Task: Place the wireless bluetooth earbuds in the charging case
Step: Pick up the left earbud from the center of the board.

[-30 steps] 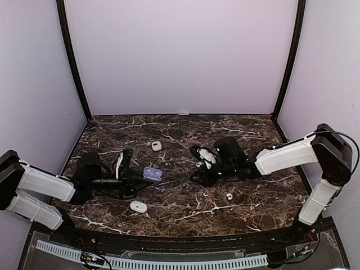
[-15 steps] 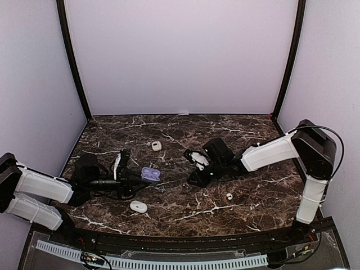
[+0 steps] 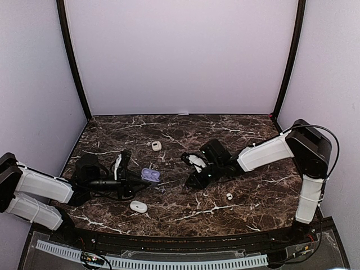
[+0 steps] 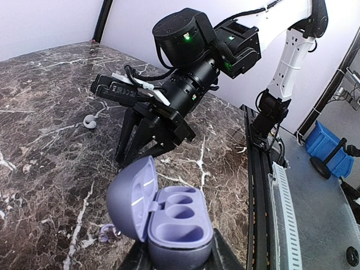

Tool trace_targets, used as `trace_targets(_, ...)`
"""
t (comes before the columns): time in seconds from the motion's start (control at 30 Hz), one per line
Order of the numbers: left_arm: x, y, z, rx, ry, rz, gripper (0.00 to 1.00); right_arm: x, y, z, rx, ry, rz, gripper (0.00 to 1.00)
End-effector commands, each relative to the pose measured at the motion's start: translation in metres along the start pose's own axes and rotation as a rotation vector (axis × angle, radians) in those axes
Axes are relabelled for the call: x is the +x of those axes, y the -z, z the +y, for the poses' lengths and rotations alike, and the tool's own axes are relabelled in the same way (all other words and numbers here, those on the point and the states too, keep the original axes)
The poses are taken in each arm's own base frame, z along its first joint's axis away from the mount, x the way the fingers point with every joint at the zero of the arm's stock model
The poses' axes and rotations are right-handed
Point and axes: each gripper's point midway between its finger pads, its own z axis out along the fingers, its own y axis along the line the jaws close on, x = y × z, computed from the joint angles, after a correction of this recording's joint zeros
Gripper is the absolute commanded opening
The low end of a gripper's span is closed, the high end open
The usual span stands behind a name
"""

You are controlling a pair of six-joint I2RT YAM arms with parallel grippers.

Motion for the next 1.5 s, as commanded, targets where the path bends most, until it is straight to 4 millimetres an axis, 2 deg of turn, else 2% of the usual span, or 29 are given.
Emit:
trace_targets(0.0, -0.006, 0.000, -0.002, 0.014, -0.020, -0.011, 0.21, 0.001, -0.001, 0.014, -0.056, 0.030, -0.003, 0.22)
trace_targets(0.37, -0.006, -0.001, -0.003, 0.026, -0.017, -0.009, 0.21, 0.004, -0.005, 0.028, -0.126, 0.048, 0.004, 0.20)
trace_targets(0.6, -0.006, -0.002, -0.004, 0.038, -0.013, -0.003, 0.21, 0.003, -0.004, 0.034, -0.159, 0.056, 0.000, 0.12)
trace_targets(0.77, -0.005, -0.002, -0.005, 0.045, -0.009, 0.000, 0.21, 0.000, -0.001, 0.041, -0.195, 0.061, -0.009, 0.11)
trace_targets(1.0, -0.006, -0.003, -0.006, 0.052, -0.010, 0.002, 0.21, -0.002, 0.002, 0.044, -0.207, 0.065, -0.015, 0.00)
trace_targets(1.13, -0.005, -0.003, -0.007, 0.056, -0.017, 0.007, 0.21, -0.003, 0.004, 0.045, -0.210, 0.070, -0.022, 0.00)
trace_targets(1.3, -0.002, -0.001, -0.017, 0.116, -0.070, 0.011, 0.21, -0.015, 0.020, 0.053, -0.226, 0.096, -0.085, 0.00)
trace_targets(1.47, -0.002, 0.002, -0.030, 0.183, -0.130, 0.007, 0.21, -0.033, 0.049, 0.075, -0.287, 0.169, -0.207, 0.00)
